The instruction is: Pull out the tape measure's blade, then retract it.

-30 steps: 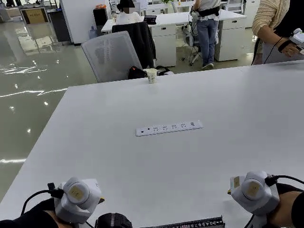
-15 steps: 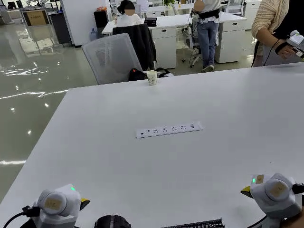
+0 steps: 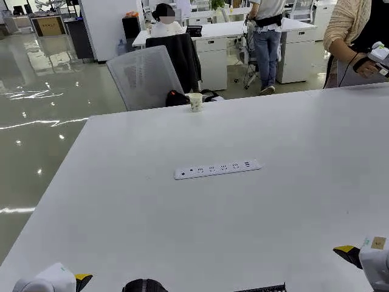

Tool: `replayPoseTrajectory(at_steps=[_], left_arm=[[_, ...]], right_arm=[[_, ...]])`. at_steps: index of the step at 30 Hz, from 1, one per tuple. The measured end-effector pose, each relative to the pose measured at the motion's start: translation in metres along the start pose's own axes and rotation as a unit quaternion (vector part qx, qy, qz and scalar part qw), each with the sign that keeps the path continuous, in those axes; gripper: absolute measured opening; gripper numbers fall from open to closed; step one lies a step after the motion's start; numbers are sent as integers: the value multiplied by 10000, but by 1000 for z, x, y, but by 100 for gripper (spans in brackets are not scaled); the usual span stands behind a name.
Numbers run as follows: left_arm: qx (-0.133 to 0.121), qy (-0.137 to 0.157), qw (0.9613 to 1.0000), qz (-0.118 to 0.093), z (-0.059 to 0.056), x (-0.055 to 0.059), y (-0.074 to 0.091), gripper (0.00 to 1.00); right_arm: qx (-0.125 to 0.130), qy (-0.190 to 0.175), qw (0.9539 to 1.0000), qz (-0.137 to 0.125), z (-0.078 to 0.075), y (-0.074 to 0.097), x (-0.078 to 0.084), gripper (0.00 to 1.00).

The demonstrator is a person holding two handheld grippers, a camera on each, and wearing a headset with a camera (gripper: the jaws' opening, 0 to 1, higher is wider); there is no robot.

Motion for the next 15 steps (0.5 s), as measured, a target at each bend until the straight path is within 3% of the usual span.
replayPoseTrajectory(at_steps=[12, 15], left_arm=[[-159, 78, 9991, -388, 0, 9, 16, 99], [-173, 45, 9992, -350, 0, 13, 19, 99]], right_arm=[[180, -174, 9996, -108, 9, 20, 24, 99], [229, -209, 9995, -117, 11, 27, 33, 99]])
Point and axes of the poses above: the centre of the closed fingertips' face, and the gripper's own axes: y roughly backward along the fingers, z roughly to its left, x roughly out of its underside, the point moved 10 cm from there along y, roughly backward along the fingers, and after that the axes turned 6 degrees about y, right-handed, at the moved point
